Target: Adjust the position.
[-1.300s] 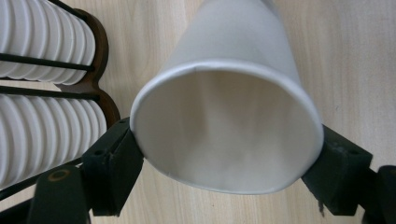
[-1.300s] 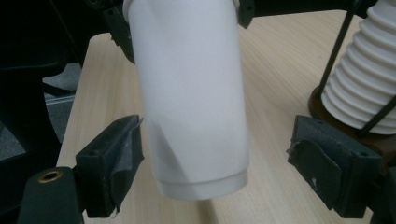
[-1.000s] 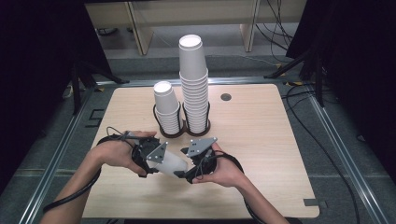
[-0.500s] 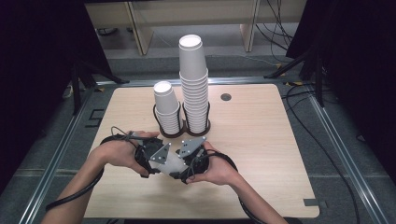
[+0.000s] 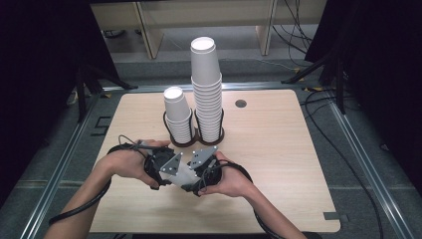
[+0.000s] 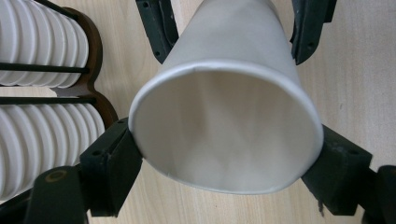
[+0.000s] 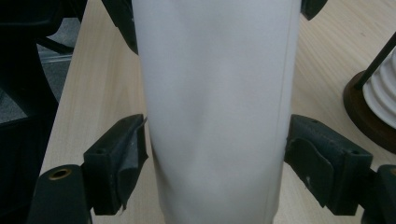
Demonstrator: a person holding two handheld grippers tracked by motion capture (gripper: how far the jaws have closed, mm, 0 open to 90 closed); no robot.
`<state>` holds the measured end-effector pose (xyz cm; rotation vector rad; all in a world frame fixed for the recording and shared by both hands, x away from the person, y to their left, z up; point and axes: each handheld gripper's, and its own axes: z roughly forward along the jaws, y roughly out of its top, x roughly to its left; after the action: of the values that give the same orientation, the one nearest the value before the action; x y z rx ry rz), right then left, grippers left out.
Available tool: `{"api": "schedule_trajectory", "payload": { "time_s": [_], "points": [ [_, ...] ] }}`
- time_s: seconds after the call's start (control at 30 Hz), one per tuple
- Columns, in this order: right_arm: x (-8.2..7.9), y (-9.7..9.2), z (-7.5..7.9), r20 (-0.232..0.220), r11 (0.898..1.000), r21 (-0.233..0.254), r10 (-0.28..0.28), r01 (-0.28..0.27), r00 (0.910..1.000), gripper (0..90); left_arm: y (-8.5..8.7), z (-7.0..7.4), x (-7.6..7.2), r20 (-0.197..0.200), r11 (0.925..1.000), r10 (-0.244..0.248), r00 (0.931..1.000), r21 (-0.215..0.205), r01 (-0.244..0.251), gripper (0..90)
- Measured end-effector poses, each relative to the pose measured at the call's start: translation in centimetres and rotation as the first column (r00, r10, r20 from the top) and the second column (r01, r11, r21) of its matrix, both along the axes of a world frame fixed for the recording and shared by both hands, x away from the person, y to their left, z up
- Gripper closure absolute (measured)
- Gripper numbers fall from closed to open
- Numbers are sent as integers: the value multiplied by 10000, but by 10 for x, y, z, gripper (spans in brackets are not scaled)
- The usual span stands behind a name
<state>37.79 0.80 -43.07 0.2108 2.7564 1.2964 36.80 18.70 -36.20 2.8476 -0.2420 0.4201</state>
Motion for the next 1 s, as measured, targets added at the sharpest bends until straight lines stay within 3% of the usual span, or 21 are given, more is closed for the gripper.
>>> {"api": "schedule_trajectory", "payload": {
  "time_s": [0.1, 0.2, 0.6, 0.63, 0.7, 0.73, 0.87, 0.97, 1.0],
  "points": [
    [-2, 0, 0, -317, 9998, -78, -160, 157, 9994, 225, -1, 1, 1, 142, 9998, -173, 9997, -19, 173, 198],
    [0, 0, -1, -103, 10000, -61, -25, 25, 9999, 228, -1, 0, 0, 117, 9999, -106, 9999, -83, 107, 198],
    [-1, -1, -3, -331, 9996, -173, -217, 212, 9992, 246, -3, 0, -1, 67, 9999, -77, 9999, -119, 77, 198],
    [1, -1, -3, -98, 9998, -174, -48, 46, 9999, 246, -3, 0, -1, 63, 9999, -86, 9999, -109, 87, 198],
    [1, -1, -3, -133, 9998, -191, -55, 53, 9999, 247, -3, 0, -1, 8, 9999, -73, 10000, -110, 73, 198],
    [-1, -1, -3, -398, 9995, -253, -183, 174, 9990, 250, -3, 0, -1, -2, 9999, -58, 10000, -127, 58, 198],
    [1, -1, -3, 19, 9999, -158, 31, -31, 10000, 260, -3, 0, -1, 2, 9999, -72, 10000, -155, 72, 198],
    [0, -1, -3, 8, 9997, -225, 51, -51, 10000, 265, -3, 0, -1, 33, 9998, -79, 10000, -208, 80, 193],
    [-2, -2, -3, -262, 9996, -273, -129, 122, 9996, 266, -3, 0, -1, 4, 9998, -67, 10000, -186, 67, 190]
  ]
}}
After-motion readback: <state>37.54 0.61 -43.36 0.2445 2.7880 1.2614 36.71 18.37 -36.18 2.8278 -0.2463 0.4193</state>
